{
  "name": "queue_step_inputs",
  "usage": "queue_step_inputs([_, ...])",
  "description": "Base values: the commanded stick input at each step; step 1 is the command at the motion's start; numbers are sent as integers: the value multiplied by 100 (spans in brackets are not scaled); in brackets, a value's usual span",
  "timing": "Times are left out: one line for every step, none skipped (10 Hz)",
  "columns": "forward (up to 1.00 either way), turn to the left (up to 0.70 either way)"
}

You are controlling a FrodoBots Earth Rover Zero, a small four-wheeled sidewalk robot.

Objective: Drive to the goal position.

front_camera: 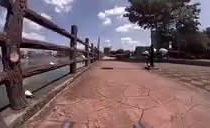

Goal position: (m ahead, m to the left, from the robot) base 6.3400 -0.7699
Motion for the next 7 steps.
queue_step_inputs([70, 0])
queue_step_inputs([70, 0])
queue_step_inputs([70, 0])
queue_step_inputs([70, 0])
queue_step_inputs([70, 0])
queue_step_inputs([70, 0])
queue_step_inputs([70, 0])
